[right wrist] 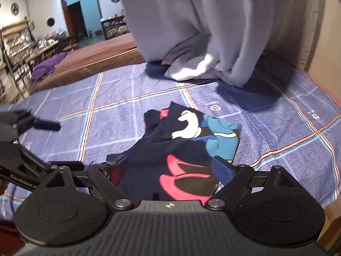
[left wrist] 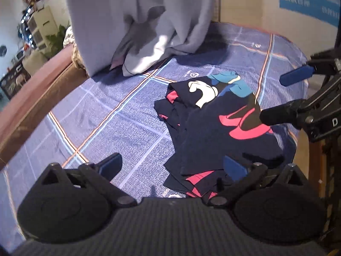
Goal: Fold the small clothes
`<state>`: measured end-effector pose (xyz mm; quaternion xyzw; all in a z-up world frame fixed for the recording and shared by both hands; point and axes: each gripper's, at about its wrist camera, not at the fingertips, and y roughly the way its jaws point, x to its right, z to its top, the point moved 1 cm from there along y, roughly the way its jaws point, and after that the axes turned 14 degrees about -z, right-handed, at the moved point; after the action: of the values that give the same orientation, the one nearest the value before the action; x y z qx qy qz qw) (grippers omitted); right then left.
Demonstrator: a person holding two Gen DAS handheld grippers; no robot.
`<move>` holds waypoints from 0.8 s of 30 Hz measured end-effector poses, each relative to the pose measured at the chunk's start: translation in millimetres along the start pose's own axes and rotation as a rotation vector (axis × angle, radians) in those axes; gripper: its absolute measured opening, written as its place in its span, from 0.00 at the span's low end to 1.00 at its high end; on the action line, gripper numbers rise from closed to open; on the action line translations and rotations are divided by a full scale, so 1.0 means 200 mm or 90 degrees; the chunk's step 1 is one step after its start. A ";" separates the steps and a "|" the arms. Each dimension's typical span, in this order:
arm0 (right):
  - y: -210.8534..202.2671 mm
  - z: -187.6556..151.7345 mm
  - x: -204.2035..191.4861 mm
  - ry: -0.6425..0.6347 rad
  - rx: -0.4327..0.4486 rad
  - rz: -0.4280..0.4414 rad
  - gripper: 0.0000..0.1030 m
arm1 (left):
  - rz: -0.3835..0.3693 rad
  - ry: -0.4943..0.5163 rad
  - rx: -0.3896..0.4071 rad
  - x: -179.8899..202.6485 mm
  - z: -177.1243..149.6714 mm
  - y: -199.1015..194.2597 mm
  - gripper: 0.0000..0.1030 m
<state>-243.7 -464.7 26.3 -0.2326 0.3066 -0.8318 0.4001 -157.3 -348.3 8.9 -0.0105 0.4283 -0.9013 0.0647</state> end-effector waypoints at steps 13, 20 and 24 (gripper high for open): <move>0.00 -0.06 -0.08 -0.092 -0.052 -0.082 1.00 | 0.014 -0.037 -0.039 0.02 -0.06 0.04 1.00; 0.00 -0.07 -0.09 -0.091 -0.056 -0.089 1.00 | 0.009 -0.026 -0.026 0.04 -0.05 0.04 1.00; 0.02 -0.07 -0.08 -0.087 -0.057 -0.096 1.00 | 0.014 -0.020 -0.012 0.05 -0.05 0.02 1.00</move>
<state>-240.9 -448.4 12.4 -0.3290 0.2973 -0.8270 0.3456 -167.3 -345.2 -1.3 -0.0208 0.4360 -0.8960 0.0814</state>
